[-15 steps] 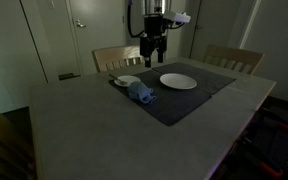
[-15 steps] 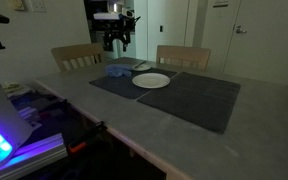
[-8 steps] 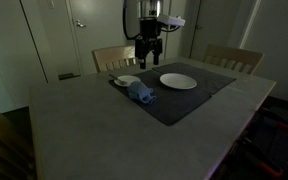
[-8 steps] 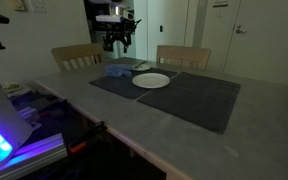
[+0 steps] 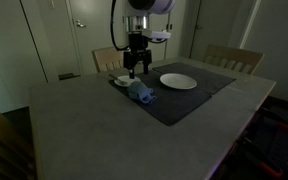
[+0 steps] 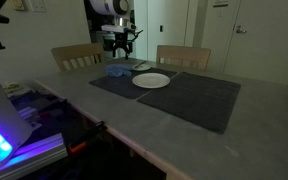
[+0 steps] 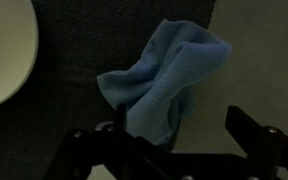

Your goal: Pick up the towel and clean the plate

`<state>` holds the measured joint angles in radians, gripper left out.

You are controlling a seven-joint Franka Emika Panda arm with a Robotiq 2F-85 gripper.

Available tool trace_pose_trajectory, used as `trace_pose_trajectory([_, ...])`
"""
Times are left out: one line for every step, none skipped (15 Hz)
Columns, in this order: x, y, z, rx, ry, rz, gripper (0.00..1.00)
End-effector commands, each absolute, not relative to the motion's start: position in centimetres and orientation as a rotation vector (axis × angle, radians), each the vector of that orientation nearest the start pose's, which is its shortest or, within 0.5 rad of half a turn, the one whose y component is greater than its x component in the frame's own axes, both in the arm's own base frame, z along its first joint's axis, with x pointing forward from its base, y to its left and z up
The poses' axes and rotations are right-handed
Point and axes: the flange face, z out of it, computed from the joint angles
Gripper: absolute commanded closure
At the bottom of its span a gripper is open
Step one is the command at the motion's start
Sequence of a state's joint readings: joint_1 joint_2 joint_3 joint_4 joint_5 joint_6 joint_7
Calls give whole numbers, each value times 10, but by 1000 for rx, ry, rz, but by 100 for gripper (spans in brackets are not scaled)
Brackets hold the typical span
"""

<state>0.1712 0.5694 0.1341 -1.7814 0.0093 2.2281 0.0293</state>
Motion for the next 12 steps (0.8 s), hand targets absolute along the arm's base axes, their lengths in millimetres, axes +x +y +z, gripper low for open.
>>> trace_pose_trajectory([622,183,223,-3074,-323,271,0])
trace_pose_trajectory([620,182,221,-3070,-300,301,0])
trace_pose_trajectory([616,181,218,-3064,-276,357,0])
trace_pose_trajectory([612,181,216,-3063,-258,399,0])
trace_pose_trajectory([608,181,213,-3058,-254,446,0])
trace_pose_trajectory([605,181,209,-3052,-251,481,0])
trace_pose_trajectory([603,181,206,-3043,-247,508,0])
trace_pose_trajectory([601,182,204,-3029,-252,531,0])
trace_pose_trajectory([601,183,200,-3017,-253,547,0])
trace_pose_trajectory([600,184,196,-3010,-251,557,0])
trace_pose_trajectory([600,186,190,-2997,-248,571,0])
trace_pose_trajectory([599,187,185,-2991,-244,582,0])
